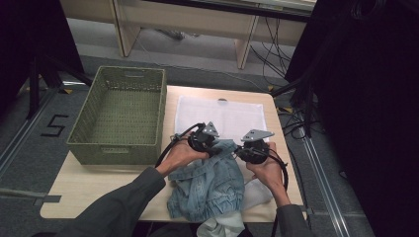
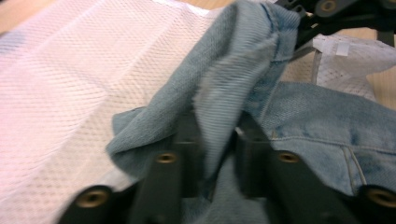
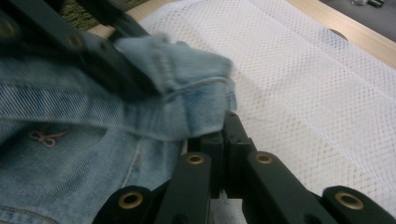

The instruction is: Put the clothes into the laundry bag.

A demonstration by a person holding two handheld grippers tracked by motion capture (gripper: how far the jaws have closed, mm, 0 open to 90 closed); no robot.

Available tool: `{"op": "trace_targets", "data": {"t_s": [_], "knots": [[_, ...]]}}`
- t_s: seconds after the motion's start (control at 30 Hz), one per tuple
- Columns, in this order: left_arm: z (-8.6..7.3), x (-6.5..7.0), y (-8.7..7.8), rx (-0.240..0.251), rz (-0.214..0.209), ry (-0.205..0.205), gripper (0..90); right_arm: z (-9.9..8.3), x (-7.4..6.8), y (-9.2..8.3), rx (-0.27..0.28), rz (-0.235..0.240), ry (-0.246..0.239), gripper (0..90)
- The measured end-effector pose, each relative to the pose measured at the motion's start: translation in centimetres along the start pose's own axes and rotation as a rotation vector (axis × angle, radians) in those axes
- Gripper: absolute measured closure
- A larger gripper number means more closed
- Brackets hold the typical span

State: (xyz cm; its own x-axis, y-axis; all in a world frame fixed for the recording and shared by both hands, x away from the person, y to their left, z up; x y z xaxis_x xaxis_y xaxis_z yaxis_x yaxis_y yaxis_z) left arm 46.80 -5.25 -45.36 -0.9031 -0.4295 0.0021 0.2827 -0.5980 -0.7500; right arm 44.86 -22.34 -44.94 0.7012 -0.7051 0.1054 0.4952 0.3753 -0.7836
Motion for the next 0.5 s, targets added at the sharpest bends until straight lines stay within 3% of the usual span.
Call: {"op": "trace_targets", "data": {"t_s": [0.03, 0.07, 0.17, 0.23, 0.27, 0.37, 0.43, 0.5], "knots": [[-0.1, 0.4, -0.5, 0.013, -0.003, -0.011, 80.4, 0.0, 0.1, 0.0, 0.001, -0.001, 0.0, 90.0], [-0.3, 0.9, -1.2, 0.011, -0.009, 0.014, 81.8, -0.1, 0.2, 0.0, 0.009, -0.004, 0.001, 90.0], [-0.8, 2.9, -2.4, 0.023, -0.065, 0.032, 82.9, 0.0, 0.3, -0.1, 0.018, -0.01, -0.002, 90.0], [-1.1, 4.5, -2.7, 0.015, -0.123, 0.041, 82.9, 0.0, 0.1, -0.4, 0.005, 0.003, 0.021, 90.0], [-1.3, 5.5, -2.5, -0.004, -0.148, 0.061, 82.9, 0.2, 0.3, -0.4, 0.034, -0.016, -0.002, 90.0], [-1.7, 7.2, -1.0, -0.035, -0.208, 0.076, 82.7, 0.5, 0.4, -0.7, 0.043, -0.017, -0.01, 90.0], [-1.9, 7.8, 0.5, -0.068, -0.221, 0.095, 82.4, 0.6, 0.4, -0.8, 0.052, -0.023, -0.006, 90.0], [-1.9, 8.1, 1.9, -0.082, -0.235, 0.088, 81.6, 0.5, 0.3, -0.9, 0.041, -0.008, 0.012, 90.0]]}}
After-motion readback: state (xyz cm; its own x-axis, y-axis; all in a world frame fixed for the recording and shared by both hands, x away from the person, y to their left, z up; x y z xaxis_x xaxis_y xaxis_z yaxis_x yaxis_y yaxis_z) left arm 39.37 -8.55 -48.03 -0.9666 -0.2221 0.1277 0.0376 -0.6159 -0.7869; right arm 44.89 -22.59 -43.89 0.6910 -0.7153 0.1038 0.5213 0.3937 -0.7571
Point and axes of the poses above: each handheld gripper's, and its own axes: y roughly forward along the jaws, z roughly out of its top, x roughly to its right, the point moved 4 cm from there along y, roughly forward along the jaws, and after that the axes turned 9 degrees about -x, right-handed, at the moved point
